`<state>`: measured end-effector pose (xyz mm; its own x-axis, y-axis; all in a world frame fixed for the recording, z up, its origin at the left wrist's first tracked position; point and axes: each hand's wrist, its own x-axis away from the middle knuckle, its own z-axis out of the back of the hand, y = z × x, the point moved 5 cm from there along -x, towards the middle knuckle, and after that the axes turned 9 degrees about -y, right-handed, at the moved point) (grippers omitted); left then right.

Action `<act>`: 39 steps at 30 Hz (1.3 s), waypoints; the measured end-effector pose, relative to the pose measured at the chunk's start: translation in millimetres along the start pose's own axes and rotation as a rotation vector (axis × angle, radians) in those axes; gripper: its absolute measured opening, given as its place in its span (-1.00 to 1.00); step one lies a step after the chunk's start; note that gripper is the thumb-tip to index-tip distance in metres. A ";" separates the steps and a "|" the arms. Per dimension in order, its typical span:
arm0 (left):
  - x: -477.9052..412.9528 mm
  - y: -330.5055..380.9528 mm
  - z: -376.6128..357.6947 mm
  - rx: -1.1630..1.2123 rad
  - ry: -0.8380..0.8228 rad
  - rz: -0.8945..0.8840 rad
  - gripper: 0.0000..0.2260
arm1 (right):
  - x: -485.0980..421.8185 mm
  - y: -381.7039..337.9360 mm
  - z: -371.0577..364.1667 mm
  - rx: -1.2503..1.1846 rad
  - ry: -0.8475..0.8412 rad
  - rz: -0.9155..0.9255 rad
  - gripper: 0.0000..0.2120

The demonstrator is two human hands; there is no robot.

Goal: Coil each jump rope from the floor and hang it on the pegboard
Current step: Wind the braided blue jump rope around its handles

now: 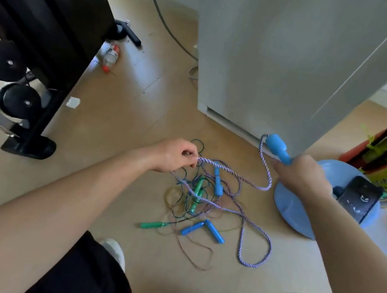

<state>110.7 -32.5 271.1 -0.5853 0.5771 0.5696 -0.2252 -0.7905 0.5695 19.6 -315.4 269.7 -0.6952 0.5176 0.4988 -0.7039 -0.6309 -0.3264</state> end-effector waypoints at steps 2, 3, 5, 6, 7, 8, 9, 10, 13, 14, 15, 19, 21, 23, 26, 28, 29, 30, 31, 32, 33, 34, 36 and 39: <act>18.0 25.2 4.1 0.029 0.066 -0.077 -0.79 | 26.1 -24.7 -0.6 -0.017 0.013 0.165 -0.72; 28.1 39.6 4.3 0.028 0.103 -0.117 -0.79 | 42.0 -39.0 -2.4 -0.140 -0.029 0.268 -0.76; 44.2 60.5 1.4 0.035 0.185 -0.196 -0.81 | 75.5 -62.0 -11.4 -0.459 -0.239 0.392 -0.82; 51.9 66.9 0.4 0.055 0.233 -0.222 -0.82 | 93.0 -70.7 -16.0 -0.578 -0.371 0.421 -0.82; 59.6 69.6 0.4 0.092 0.277 -0.237 -0.82 | 107.0 -75.8 -19.5 -0.639 -0.475 0.449 -0.81; 66.1 70.3 0.4 0.134 0.302 -0.252 -0.81 | 117.9 -78.2 -20.7 -0.659 -0.531 0.485 -0.80; 73.6 70.9 -1.0 0.169 0.297 -0.267 -0.80 | 125.3 -77.7 -20.3 -0.635 -0.534 0.526 -0.80; 78.5 70.3 -3.6 0.190 0.275 -0.280 -0.79 | 131.4 -77.2 -18.8 -0.574 -0.501 0.568 -0.80; 91.1 68.9 -12.3 0.191 0.218 -0.294 -0.78 | 133.3 -75.2 -17.7 -0.428 -0.394 0.634 -0.83; 92.1 64.2 -13.7 0.191 0.217 -0.288 -0.76 | 130.4 -74.2 -15.6 -0.451 -0.371 0.620 -0.83; 92.5 57.7 -14.6 0.205 0.212 -0.282 -0.73 | 124.1 -72.1 -12.8 -0.469 -0.343 0.597 -0.83; 85.6 17.8 -14.0 0.225 0.169 -0.183 -0.71 | 83.4 -53.5 3.1 -0.506 -0.156 0.411 -0.83; 84.4 -3.7 -12.0 0.203 0.118 -0.103 -0.71 | 57.2 -36.6 14.0 -0.497 -0.018 0.304 -0.79; 85.8 -27.4 -6.7 0.105 0.076 0.008 -0.72 | 34.7 -15.2 25.7 -0.364 0.116 0.182 -0.68; 86.2 -42.8 4.2 0.050 0.102 0.059 -0.74 | 25.0 4.2 36.3 -0.111 0.204 0.065 -0.62; 81.2 -31.7 8.4 0.159 0.154 -0.026 -0.78 | 30.2 -5.6 32.7 -0.021 0.176 0.095 -0.65; 77.6 -21.1 8.4 0.186 0.166 -0.073 -0.79 | 37.3 -18.1 27.4 -0.033 0.135 0.151 -0.68; 72.1 -9.8 6.4 0.194 0.168 -0.113 -0.80 | 45.1 -32.9 18.2 -0.100 0.065 0.228 -0.71; 65.7 1.0 3.8 0.190 0.168 -0.146 -0.81 | 55.0 -47.9 7.3 -0.217 -0.034 0.305 -0.75; 59.3 11.9 0.2 0.186 0.175 -0.177 -0.81 | 66.0 -62.4 -4.5 -0.347 -0.152 0.370 -0.78; 53.5 20.9 -2.6 0.188 0.191 -0.199 -0.81 | 77.3 -75.2 -14.9 -0.446 -0.263 0.420 -0.81; 47.4 28.5 -4.8 0.203 0.213 -0.218 -0.81 | 86.8 -85.0 -22.9 -0.489 -0.354 0.459 -0.83; 39.2 39.4 -8.9 0.214 0.229 -0.237 -0.80 | 94.8 -94.7 -31.4 -0.474 -0.453 0.512 -0.84; 35.8 42.9 -15.1 0.189 0.191 -0.241 -0.76 | 83.1 -93.1 -27.7 -0.375 -0.387 0.526 -0.79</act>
<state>68.3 -48.9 307.0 -0.6720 0.6793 0.2951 -0.2367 -0.5746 0.7835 23.4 -197.6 319.4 -0.9014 -0.0818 0.4251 -0.3432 -0.4634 -0.8170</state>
